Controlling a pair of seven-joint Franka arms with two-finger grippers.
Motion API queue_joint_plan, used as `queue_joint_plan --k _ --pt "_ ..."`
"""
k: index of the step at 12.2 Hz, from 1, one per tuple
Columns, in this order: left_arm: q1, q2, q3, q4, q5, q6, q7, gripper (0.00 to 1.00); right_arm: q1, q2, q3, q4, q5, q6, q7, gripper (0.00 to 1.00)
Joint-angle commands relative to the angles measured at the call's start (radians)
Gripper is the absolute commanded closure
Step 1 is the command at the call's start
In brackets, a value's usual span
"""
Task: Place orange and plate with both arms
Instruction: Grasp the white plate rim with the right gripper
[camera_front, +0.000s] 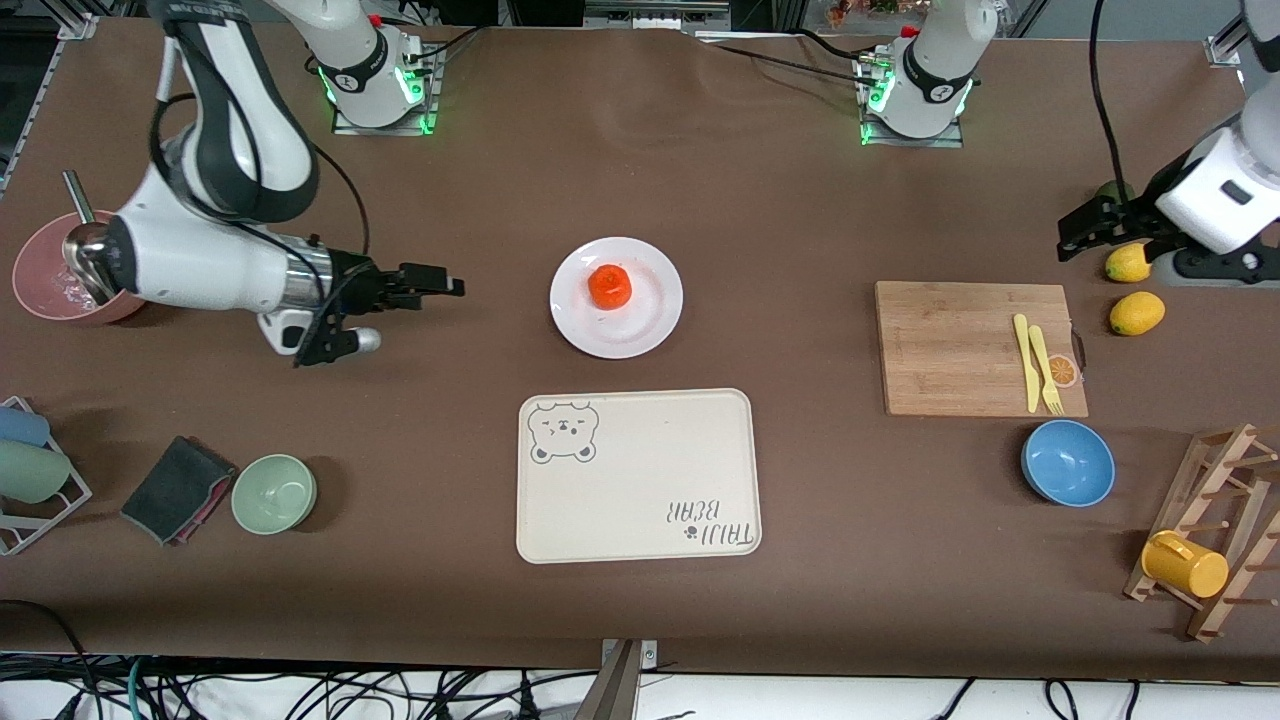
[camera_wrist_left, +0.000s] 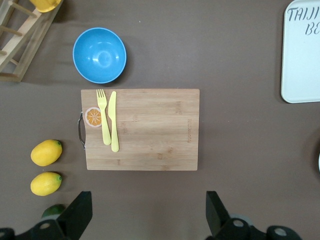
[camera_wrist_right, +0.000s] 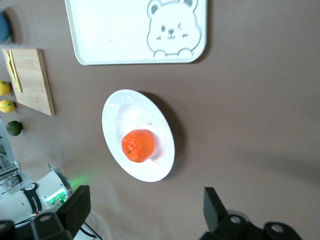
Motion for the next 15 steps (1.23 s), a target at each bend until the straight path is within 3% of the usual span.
queue_joint_plan --k 1,3,9,12,15 --pt "-0.010 -0.040 0.026 -0.025 -0.023 -0.019 0.005 0.00 -0.005 -0.043 0.050 -0.175 0.174 0.147 -0.171 0.00" --pt "-0.013 -0.043 0.026 -0.022 -0.022 -0.020 0.018 0.00 -0.005 -0.009 0.093 -0.238 0.309 0.241 -0.310 0.00" --pt "0.000 -0.043 0.041 -0.015 -0.028 -0.019 0.019 0.00 -0.008 0.155 0.170 -0.243 0.484 0.365 -0.475 0.00" --pt "-0.001 -0.045 0.035 -0.009 -0.028 -0.020 0.019 0.00 -0.002 0.228 0.196 -0.240 0.734 0.396 -0.665 0.01" --pt "-0.001 -0.042 0.035 0.005 -0.030 -0.011 0.019 0.00 0.003 0.253 0.222 -0.237 0.759 0.456 -0.690 0.01"
